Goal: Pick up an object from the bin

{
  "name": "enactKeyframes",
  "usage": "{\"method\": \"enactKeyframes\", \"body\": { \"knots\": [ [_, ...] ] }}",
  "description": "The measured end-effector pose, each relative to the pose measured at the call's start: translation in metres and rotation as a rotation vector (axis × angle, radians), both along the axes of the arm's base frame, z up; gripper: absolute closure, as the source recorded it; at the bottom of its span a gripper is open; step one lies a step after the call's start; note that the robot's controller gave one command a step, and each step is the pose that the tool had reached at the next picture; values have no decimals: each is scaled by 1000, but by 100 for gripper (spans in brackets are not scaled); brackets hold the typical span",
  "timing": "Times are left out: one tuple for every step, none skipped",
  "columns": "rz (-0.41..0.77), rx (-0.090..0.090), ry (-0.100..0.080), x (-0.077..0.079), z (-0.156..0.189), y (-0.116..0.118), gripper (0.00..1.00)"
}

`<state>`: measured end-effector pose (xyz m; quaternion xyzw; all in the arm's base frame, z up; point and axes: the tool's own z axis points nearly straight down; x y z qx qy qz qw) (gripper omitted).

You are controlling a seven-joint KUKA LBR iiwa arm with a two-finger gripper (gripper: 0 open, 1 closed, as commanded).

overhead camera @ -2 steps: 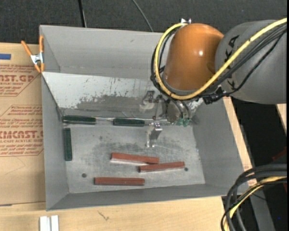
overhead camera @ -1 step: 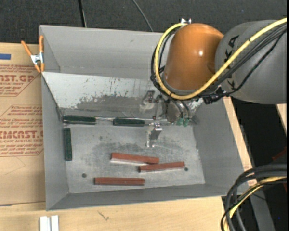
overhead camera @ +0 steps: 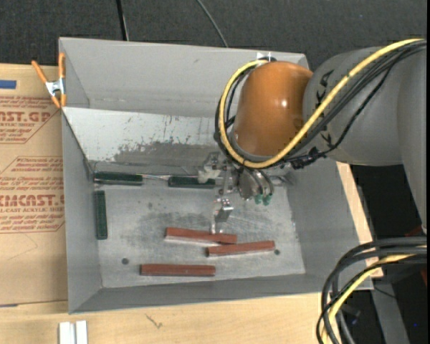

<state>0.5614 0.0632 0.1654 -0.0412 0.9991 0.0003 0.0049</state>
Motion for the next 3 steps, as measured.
{"method": "enactKeyframes", "body": {
  "knots": [
    [-57, 3, -4, -34, -87, 11, 100],
    [-57, 3, -4, -34, -87, 11, 100],
    [-6, -1, 8, -38, 35, 14, 100]
  ]
}}
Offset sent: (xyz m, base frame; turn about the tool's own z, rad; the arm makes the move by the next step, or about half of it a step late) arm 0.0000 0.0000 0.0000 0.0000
